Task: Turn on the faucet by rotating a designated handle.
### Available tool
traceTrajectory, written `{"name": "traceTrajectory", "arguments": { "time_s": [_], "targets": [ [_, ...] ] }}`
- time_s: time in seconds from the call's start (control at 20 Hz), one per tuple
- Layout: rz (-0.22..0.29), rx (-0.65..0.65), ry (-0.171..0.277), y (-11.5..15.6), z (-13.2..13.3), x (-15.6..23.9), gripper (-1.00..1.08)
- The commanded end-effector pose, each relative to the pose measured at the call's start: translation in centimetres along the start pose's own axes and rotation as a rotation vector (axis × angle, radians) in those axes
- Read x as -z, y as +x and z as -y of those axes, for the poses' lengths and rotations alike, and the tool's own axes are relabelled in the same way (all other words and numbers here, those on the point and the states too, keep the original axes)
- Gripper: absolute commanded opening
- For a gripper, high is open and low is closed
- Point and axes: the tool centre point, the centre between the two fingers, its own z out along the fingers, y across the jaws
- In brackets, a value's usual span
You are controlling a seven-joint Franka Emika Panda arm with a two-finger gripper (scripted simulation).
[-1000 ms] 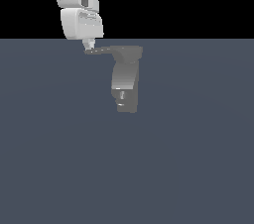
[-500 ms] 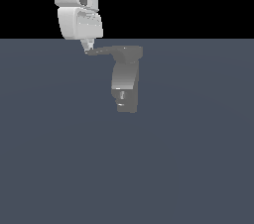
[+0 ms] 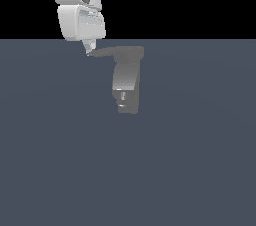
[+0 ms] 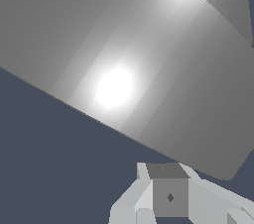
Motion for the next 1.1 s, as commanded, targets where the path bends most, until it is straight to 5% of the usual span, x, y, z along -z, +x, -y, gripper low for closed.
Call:
{"name": "traceTrajectory", "arguments": {
  "time_s": [0.0,1.05],
  "targets": [
    [-0.003,-0.008,-0.002,1.0,-0.5,0.0,-1.0],
    [-0.003,-0.005,-0.003,4.8,-5.2,0.1,-1.0]
  ]
}}
